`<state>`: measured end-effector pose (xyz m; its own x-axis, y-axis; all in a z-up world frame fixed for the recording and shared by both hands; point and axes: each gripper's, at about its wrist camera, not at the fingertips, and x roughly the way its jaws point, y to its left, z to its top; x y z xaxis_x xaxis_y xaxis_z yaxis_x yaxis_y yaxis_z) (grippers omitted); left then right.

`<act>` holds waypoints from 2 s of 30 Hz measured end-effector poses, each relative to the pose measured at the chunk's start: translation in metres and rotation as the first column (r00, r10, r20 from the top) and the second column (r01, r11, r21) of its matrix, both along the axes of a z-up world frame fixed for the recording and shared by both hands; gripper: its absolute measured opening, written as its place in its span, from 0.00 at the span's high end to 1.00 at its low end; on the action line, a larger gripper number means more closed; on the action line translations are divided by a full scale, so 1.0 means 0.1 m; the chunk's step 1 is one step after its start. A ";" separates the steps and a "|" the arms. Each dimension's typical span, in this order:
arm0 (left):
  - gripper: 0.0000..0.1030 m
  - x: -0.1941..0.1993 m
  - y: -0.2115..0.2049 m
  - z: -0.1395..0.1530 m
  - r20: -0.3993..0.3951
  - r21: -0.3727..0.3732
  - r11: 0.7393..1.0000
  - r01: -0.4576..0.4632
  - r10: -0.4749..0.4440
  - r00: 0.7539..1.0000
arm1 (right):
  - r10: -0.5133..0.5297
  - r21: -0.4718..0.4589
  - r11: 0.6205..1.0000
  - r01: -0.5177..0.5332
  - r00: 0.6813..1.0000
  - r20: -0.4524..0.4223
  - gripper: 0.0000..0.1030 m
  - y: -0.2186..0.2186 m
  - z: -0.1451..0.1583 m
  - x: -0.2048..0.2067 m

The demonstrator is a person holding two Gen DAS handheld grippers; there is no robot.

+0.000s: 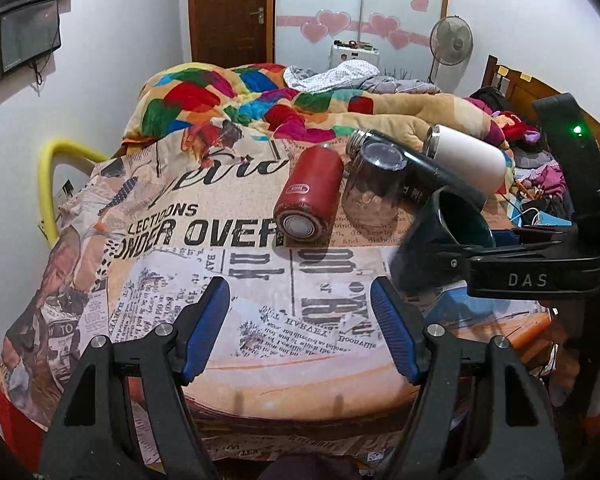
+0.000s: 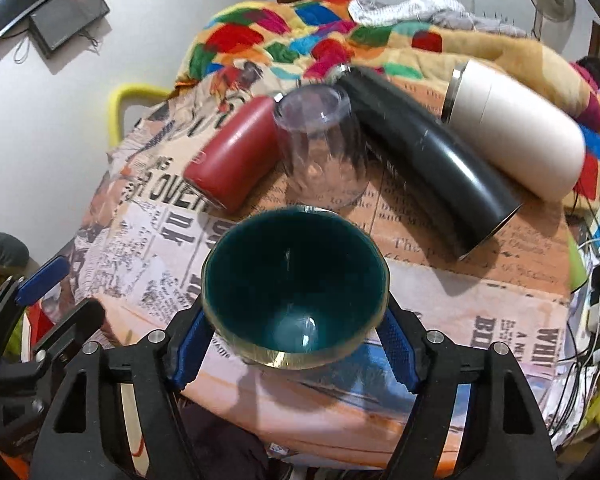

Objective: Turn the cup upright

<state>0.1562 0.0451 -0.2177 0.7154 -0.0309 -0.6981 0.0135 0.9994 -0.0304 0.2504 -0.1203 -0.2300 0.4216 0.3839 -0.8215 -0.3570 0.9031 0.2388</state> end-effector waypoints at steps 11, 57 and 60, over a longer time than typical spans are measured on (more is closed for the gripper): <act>0.30 0.05 0.00 0.10 0.026 -0.005 1.000 -0.005 0.005 1.000 | 0.015 -0.019 1.000 -0.013 0.994 0.106 0.31 0.06 0.22 0.06; 0.30 -0.94 -0.30 1.46 0.356 -0.084 0.995 0.052 -0.019 0.934 | -0.066 0.082 0.996 0.026 0.848 0.526 0.26 -0.54 1.65 -1.39; 0.30 -1.19 -0.36 1.72 0.446 -0.078 0.995 0.062 -0.021 0.895 | -0.112 0.145 0.989 0.028 0.783 0.612 0.26 -0.65 1.92 -1.67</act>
<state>0.0374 0.0091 -0.0461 0.9469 -0.1139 -0.3007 0.0878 0.9912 -0.0988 0.0833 -0.1858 -0.0384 0.8513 0.4114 -0.3257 -0.4024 0.9102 0.0980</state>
